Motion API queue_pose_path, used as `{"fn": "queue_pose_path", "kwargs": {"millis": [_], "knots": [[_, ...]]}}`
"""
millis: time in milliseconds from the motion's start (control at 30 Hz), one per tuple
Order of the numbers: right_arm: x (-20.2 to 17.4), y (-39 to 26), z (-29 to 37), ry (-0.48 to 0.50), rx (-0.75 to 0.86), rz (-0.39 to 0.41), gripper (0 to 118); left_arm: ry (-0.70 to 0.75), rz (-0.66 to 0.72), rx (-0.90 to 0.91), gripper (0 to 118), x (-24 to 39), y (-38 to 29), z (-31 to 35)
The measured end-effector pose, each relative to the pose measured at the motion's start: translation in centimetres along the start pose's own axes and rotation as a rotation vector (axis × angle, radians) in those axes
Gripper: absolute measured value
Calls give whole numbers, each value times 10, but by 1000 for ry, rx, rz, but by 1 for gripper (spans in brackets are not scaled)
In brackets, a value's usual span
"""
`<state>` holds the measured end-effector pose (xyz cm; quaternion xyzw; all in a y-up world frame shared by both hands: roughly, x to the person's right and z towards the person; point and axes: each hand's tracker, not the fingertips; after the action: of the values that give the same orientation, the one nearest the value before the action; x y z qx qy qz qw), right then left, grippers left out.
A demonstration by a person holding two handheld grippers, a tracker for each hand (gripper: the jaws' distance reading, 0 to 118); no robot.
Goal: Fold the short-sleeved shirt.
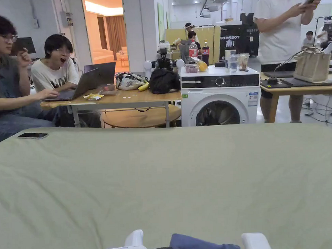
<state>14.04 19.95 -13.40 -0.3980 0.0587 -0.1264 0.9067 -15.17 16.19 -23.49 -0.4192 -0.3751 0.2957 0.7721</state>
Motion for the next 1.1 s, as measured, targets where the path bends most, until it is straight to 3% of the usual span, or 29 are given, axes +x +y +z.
{"fn": "queue_pose_path", "kwargs": {"millis": [133, 300, 467, 533, 600, 667, 700, 800, 1100], "knots": [[-34, 18, 9, 121, 87, 7, 0, 27, 27, 105, 24, -14, 34, 69], [-113, 50, -21, 308, 121, 79, 0, 191, 24, 222, 24, -70, 76, 198], [-207, 70, -93, 448, 39, 154, 0, 402, 108, 275, 24, -153, 114, 282], [-236, 70, -114, 512, -43, 115, 0, 431, 153, 300, 24, -181, 124, 305], [-258, 68, -127, 585, -114, 75, 0, 488, 126, 346, 41, -181, 123, 319], [-270, 66, -133, 573, -105, 101, 0, 565, 120, 371, 75, -188, 127, 328], [-271, 65, -133, 556, -89, 134, 0, 598, 112, 362, 79, -190, 130, 332], [-260, 67, -128, 513, -61, 167, 0, 758, 25, 397, 79, -179, 127, 340], [-177, 78, -57, 354, 219, 177, 0, 828, -404, 575, 79, -34, 105, 301]]}}
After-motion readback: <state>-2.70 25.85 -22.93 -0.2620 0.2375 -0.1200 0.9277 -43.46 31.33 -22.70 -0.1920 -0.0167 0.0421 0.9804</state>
